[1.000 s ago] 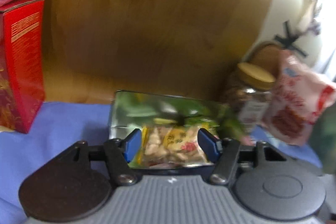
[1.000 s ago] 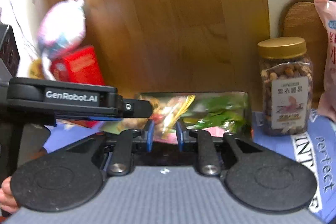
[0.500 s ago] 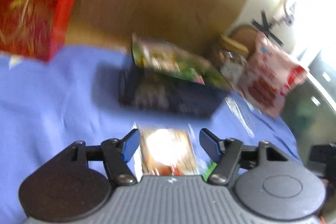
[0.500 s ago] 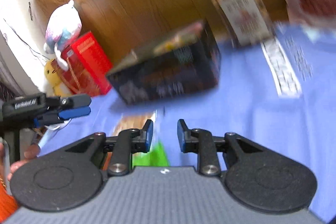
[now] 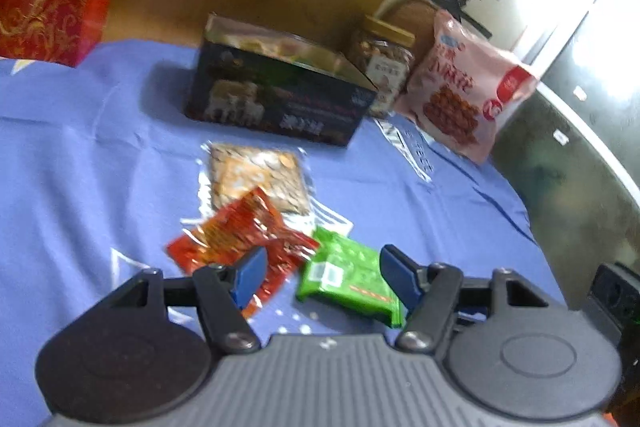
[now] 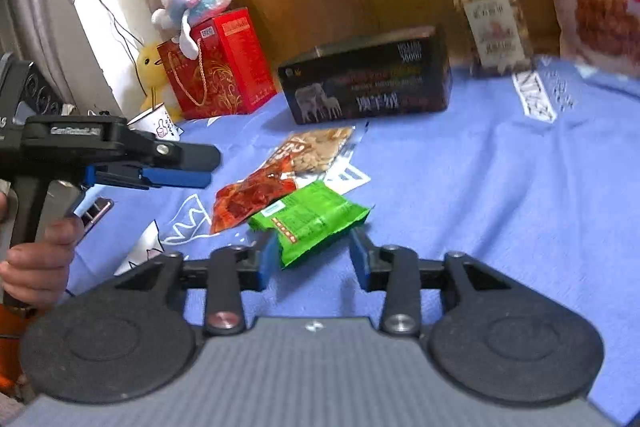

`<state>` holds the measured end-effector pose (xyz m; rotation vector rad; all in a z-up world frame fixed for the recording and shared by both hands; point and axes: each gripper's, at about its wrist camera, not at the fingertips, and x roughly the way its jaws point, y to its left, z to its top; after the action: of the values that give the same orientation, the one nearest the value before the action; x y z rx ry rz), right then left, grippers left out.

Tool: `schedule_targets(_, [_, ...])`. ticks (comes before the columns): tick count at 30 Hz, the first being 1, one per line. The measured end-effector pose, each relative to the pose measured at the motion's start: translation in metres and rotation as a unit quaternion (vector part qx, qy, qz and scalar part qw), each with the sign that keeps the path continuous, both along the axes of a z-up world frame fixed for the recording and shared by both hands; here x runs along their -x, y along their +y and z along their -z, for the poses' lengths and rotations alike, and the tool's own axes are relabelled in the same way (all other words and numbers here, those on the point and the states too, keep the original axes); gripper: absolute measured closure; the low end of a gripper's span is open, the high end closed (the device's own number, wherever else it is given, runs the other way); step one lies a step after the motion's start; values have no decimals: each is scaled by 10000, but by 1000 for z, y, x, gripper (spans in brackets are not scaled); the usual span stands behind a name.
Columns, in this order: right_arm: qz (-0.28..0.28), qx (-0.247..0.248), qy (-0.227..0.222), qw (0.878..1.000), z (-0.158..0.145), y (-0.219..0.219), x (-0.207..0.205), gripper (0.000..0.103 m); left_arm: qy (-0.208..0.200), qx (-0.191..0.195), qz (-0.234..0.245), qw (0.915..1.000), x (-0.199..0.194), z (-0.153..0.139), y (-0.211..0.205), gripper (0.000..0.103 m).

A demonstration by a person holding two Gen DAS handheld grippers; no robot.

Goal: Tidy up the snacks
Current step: 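Move the left tool back to the green snack pack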

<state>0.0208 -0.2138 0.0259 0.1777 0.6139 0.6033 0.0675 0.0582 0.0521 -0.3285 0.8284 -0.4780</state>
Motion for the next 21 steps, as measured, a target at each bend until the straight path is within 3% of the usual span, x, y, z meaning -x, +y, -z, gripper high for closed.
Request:
schedule_targets(5, [-24, 248, -49, 9997, 8, 0, 7, 54, 39, -445, 30, 9990, -8, 14, -21, 39])
schedule_targets(9, [-13, 322, -16, 9995, 14, 3, -3, 54, 93, -513, 115, 9986, -15, 22, -30, 39])
schedule_targets(11, [7, 395, -4, 9992, 16, 5, -6, 54, 130, -449, 204, 9987, -18, 23, -36, 35])
schedule_targets(21, [176, 901, -334, 9952, 15, 12, 1, 54, 248, -308, 643, 9971, -4, 24, -66, 34])
